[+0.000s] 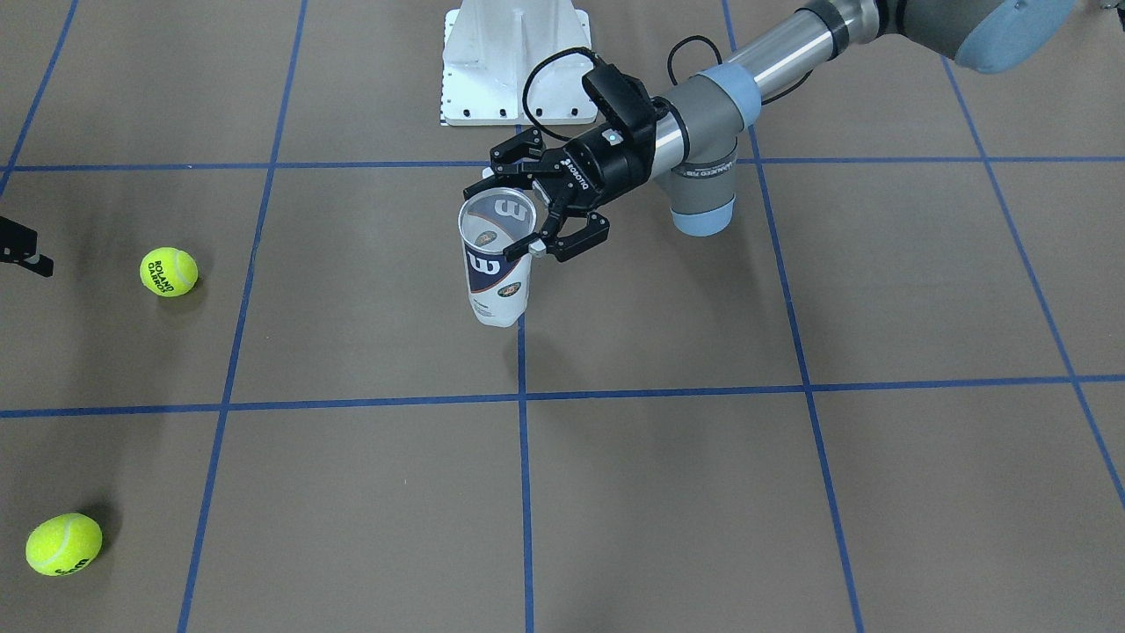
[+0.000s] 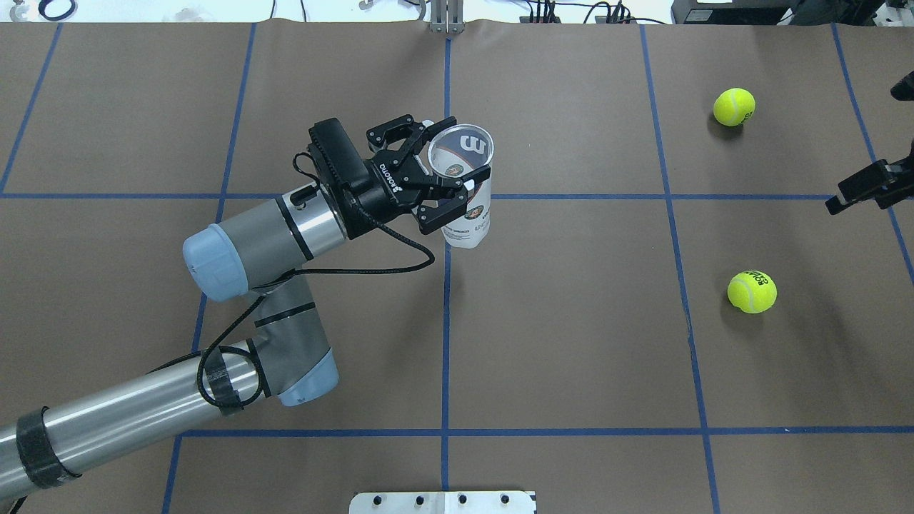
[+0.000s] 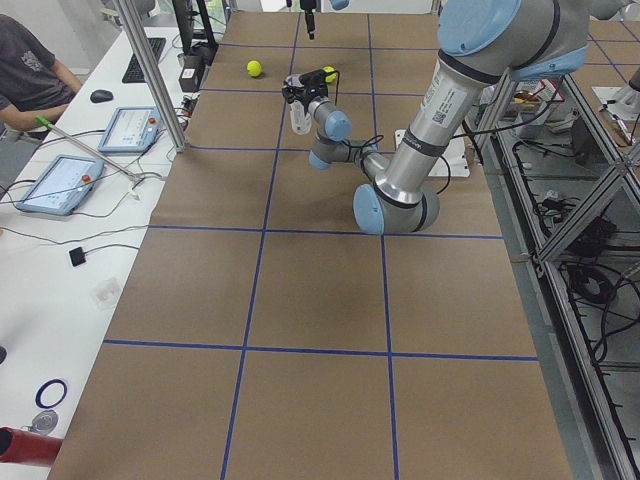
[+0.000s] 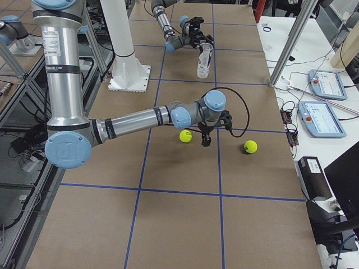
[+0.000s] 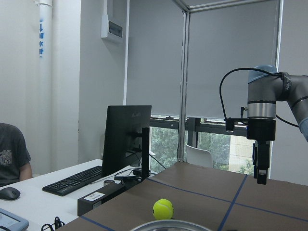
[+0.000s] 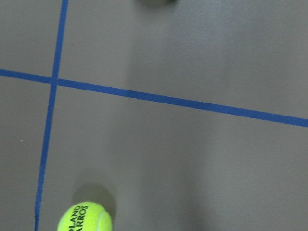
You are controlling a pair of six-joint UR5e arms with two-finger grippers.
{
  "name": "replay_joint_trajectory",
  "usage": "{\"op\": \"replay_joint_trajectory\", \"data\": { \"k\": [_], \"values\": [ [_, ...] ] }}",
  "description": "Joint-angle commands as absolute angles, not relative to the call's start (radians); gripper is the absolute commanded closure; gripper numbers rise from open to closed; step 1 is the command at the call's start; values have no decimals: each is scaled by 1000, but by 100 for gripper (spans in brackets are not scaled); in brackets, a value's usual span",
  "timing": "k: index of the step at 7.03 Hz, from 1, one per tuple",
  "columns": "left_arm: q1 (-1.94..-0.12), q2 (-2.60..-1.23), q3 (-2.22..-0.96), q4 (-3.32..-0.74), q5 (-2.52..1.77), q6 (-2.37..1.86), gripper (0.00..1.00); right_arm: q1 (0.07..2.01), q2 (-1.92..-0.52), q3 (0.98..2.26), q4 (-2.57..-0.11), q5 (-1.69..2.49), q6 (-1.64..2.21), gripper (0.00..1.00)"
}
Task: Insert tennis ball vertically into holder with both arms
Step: 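Reach the right gripper to the nearer yellow tennis ball and grasp it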
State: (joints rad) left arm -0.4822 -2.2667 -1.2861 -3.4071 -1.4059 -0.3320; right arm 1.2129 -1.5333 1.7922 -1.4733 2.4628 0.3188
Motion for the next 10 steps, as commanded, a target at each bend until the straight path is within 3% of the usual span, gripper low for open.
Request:
{"op": "replay_joint_trajectory", "data": {
  "k": [1,4,10],
  "values": [
    [-453,-2247,-1261,-3484,-1394,-281,26,1099,-1540,1850,-1463,2447,468,1],
    [-451,-2238,-1264,-3485,-1396,-282,26,956,-1618,1861,-1286,2336,673,1],
    [-449,-2237,-1261,-3485,-1396,-285,25,845,-1611,1819,-1281,2206,704,1]
  ]
}}
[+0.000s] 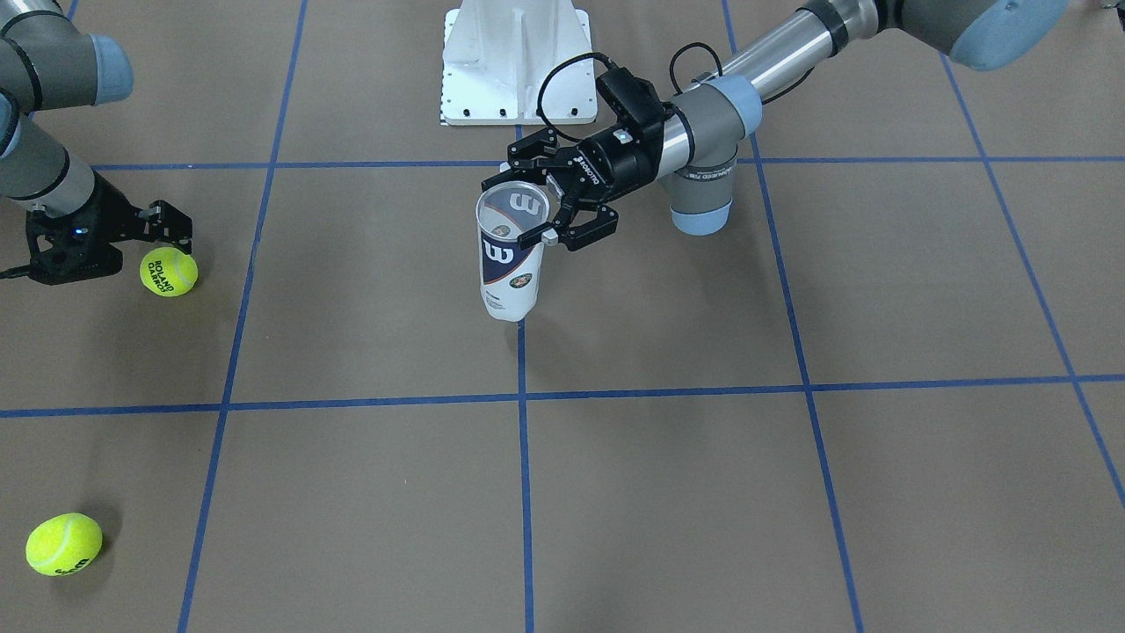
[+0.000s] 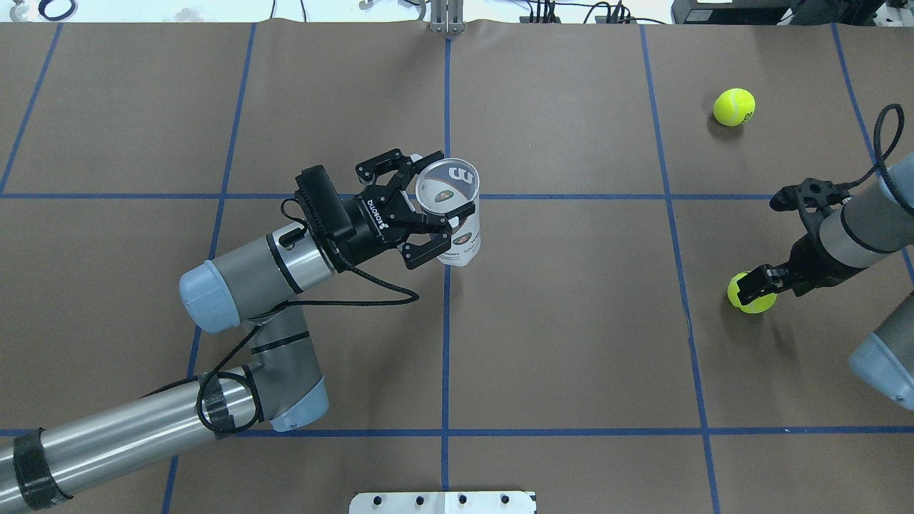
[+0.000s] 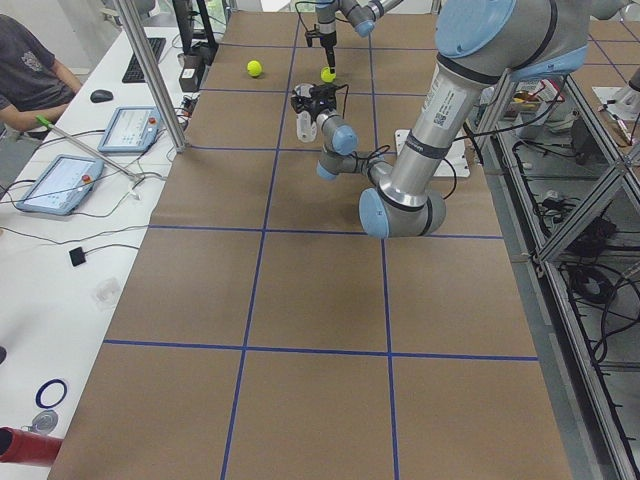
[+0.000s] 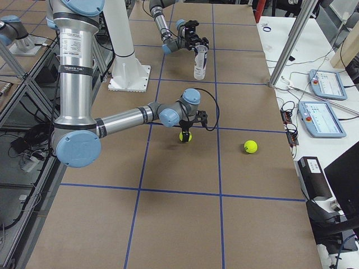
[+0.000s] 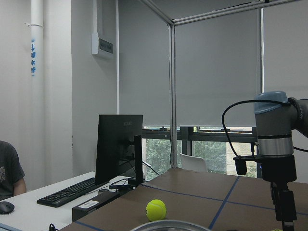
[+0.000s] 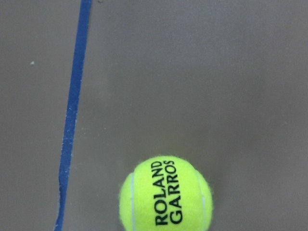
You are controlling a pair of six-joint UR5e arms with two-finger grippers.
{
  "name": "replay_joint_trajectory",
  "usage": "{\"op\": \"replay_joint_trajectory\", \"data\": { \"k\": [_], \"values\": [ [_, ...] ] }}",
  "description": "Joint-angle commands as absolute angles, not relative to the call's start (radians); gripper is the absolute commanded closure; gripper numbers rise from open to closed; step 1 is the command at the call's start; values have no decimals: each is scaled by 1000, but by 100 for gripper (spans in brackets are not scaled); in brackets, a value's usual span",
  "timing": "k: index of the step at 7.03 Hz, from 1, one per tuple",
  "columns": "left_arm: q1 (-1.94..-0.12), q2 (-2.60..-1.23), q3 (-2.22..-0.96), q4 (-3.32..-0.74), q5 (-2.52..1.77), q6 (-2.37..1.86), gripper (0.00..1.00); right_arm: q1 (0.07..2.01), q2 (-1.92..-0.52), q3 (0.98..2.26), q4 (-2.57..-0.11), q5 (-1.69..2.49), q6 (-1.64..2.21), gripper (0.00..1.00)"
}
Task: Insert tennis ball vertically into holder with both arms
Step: 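Reach the right gripper to the nearer yellow tennis ball and grasp it, then carry the ball with the right gripper over the can's open top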
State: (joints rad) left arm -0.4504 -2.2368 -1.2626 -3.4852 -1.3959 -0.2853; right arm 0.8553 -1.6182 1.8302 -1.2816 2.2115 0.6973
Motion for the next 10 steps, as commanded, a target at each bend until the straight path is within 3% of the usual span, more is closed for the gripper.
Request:
{"op": "replay_joint_trajectory", "data": {
  "k": [1,3,4,7,8,10],
  "values": [
    [-449,-2227,-1259,-3484,-1396,-284,25,844,-1599,1806,-1281,2206,704,2],
    [-446,-2215,-1259,-3484,-1396,-285,25,844,-1568,1769,-1276,2206,704,4],
    [-446,-2217,-1261,-3484,-1396,-285,25,844,-1568,1769,-1276,2206,704,12],
    [-445,-2215,-1259,-3484,-1396,-284,25,844,-1569,1758,-1275,2207,701,68],
    [-443,-2217,-1259,-3484,-1396,-284,25,845,-1566,1778,-1275,2210,701,100],
    [-430,-2217,-1249,-3485,-1394,-282,25,856,-1518,1807,-1285,2218,706,100]
  ]
}}
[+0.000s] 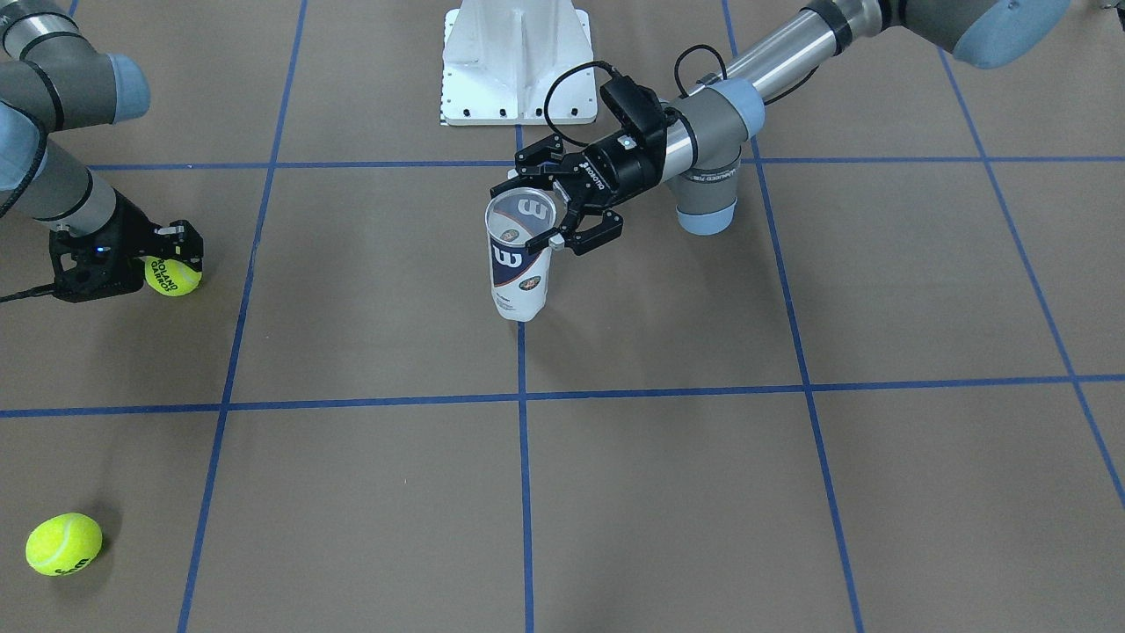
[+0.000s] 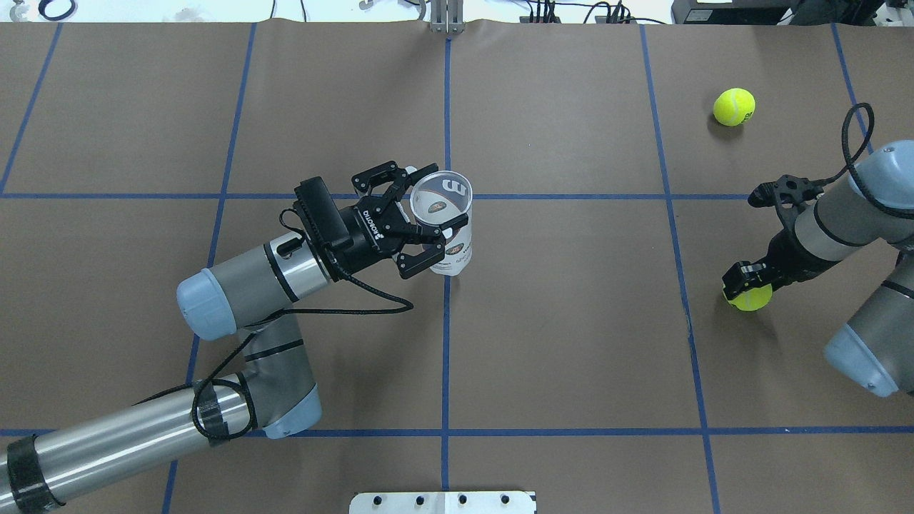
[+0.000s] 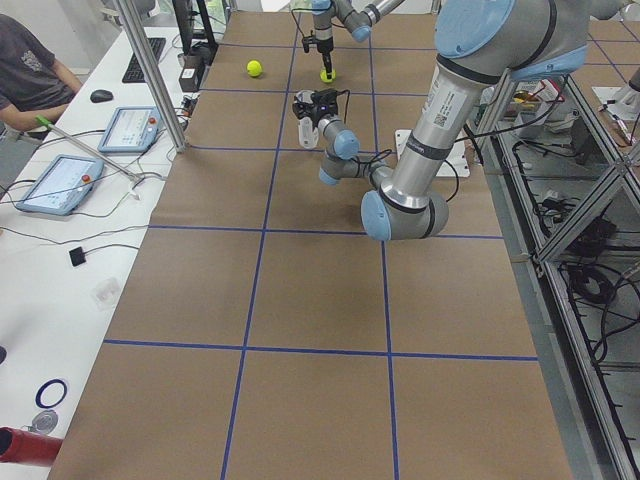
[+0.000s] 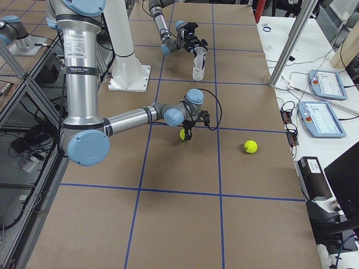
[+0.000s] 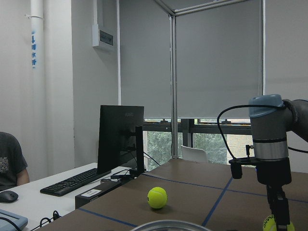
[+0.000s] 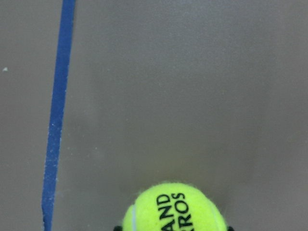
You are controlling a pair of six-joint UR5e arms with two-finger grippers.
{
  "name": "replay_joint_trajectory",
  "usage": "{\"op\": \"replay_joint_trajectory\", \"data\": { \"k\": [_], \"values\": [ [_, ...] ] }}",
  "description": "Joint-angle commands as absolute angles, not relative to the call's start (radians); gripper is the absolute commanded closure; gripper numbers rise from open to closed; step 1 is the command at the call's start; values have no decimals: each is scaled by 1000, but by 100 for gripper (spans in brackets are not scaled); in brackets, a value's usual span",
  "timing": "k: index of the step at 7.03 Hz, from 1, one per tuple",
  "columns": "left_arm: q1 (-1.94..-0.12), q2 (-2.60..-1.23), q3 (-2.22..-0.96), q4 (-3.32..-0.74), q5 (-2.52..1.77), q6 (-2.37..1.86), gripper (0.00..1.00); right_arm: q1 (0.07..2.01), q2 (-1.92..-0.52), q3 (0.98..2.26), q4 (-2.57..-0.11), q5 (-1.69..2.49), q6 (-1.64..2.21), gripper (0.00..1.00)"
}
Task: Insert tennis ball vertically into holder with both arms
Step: 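Carry the ball with the right gripper over the can's open top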
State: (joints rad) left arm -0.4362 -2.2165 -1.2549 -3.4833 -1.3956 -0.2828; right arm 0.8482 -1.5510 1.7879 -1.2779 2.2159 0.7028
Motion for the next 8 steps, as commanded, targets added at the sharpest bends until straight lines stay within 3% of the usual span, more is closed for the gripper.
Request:
{"op": "replay_joint_trajectory", "data": {
  "k": [1,8],
  "values": [
    [-423,-2217,-1247,-3485,-1394,-281,25,876,-1481,1810,-1293,2235,745,100],
    [-403,-2207,-1236,-3488,-1394,-282,22,894,-1246,1880,-1406,2312,1051,100]
  ]
}}
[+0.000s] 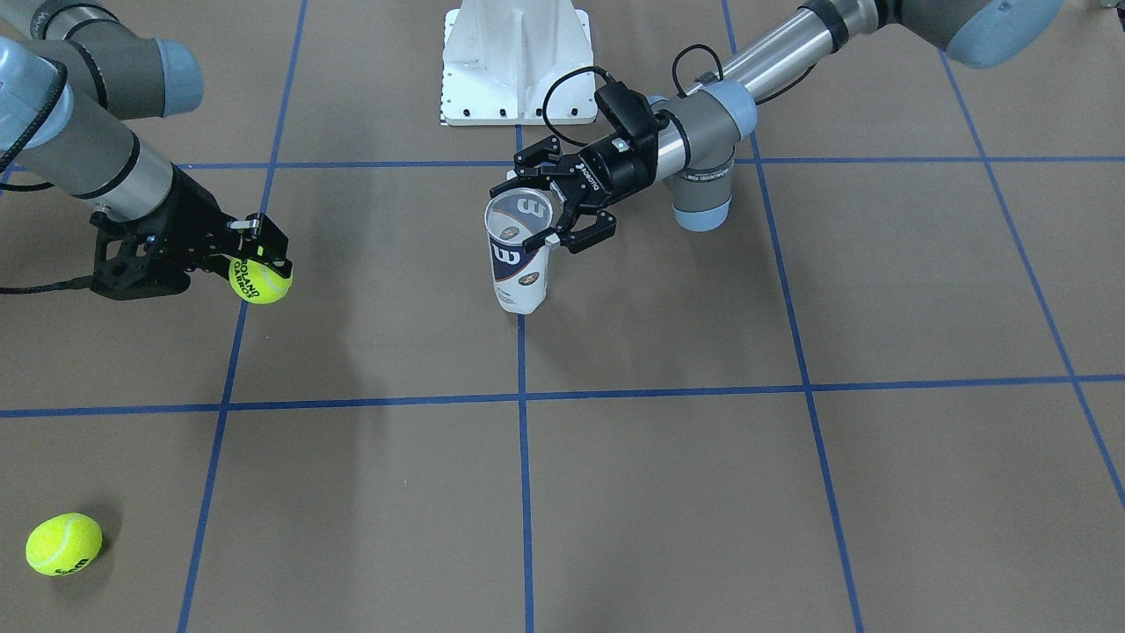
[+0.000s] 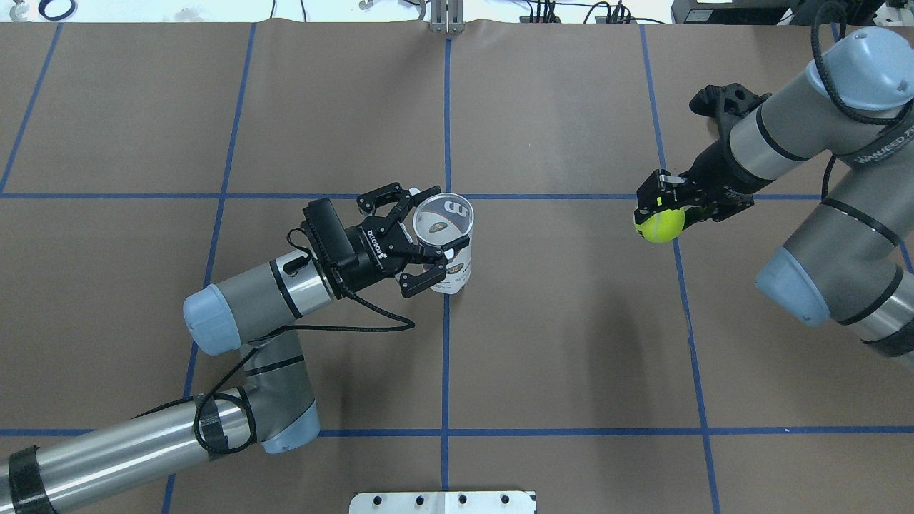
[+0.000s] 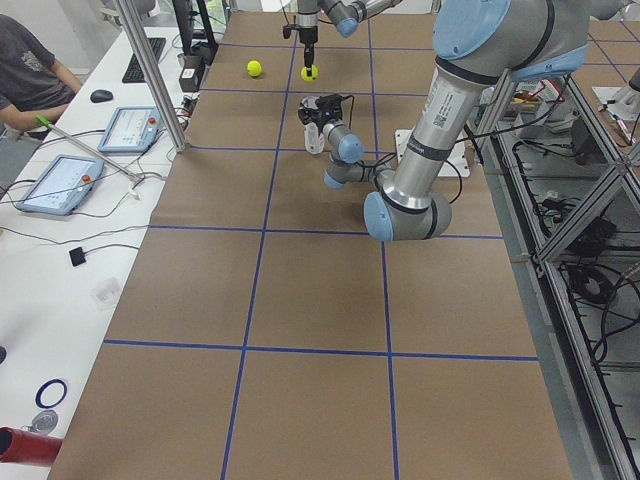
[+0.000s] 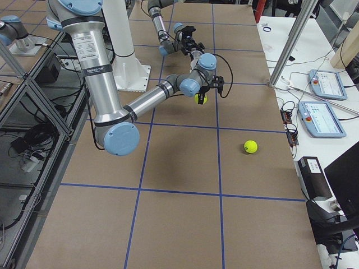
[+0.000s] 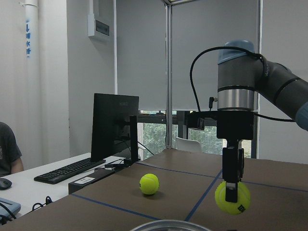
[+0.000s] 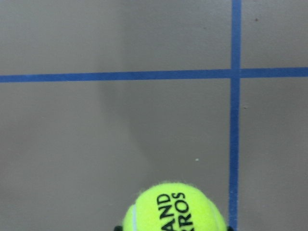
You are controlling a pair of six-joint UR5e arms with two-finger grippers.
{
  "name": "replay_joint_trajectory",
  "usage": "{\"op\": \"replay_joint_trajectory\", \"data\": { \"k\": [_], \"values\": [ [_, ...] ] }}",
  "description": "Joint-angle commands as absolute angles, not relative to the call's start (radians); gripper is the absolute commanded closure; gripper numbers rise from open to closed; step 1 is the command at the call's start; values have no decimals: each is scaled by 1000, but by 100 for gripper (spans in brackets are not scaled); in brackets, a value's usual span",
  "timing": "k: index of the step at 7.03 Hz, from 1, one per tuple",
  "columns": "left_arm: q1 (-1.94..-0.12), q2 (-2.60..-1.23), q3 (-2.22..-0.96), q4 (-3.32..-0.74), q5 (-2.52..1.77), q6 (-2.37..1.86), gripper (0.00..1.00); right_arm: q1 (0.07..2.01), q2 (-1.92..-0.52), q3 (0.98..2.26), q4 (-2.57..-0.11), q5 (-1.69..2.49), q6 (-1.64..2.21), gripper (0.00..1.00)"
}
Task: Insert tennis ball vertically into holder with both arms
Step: 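Carry the ball with the right gripper over the can's open top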
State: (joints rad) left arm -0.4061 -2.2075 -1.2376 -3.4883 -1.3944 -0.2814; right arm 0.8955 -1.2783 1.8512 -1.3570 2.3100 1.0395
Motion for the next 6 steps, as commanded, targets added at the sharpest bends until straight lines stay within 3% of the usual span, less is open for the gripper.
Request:
{"op": "replay_joint_trajectory", "data": {
  "k": [1,6],
  "values": [
    [-399,-2207,-1230,-3488,-1394,-281,22,894,-1192,1913,-1487,2316,1071,100],
    [-393,-2209,-1232,-3488,-1394,-282,15,815,-993,1924,-1511,2301,1402,100]
  ]
}}
